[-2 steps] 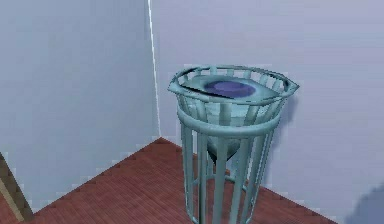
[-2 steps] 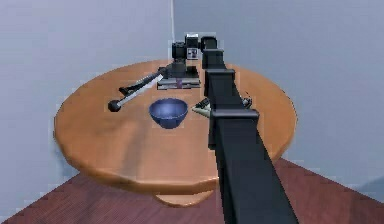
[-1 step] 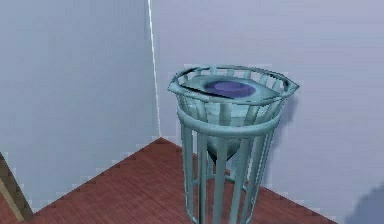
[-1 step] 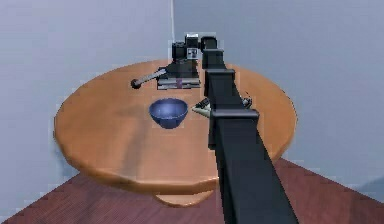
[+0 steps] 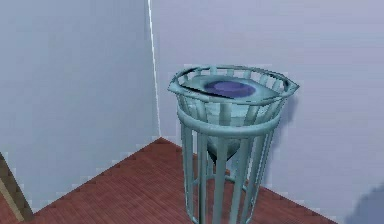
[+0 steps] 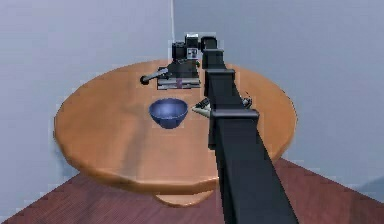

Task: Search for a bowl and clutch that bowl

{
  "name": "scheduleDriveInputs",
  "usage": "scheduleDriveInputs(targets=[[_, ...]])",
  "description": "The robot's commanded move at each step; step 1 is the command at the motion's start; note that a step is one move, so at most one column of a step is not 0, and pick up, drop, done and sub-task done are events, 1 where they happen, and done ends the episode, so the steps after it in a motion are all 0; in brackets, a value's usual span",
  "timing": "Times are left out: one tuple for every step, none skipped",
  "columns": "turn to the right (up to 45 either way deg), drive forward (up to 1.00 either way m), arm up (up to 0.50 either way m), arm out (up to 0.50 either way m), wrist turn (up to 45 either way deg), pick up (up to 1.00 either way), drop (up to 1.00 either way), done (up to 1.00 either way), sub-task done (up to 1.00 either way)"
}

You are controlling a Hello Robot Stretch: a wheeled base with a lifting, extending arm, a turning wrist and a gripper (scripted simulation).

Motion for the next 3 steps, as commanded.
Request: scheduleDriveInputs(targets=[[0.0,0.0,-0.16,0.0,0.0,0.0,0.0,0.0,0.0],[0.0,0.0,0.0,0.0,0.0,1.0,0.0,0.0,0.0],[0.0,0.0,0.1,0.0,0.0,0.0,0.0,0.0,0.0]])
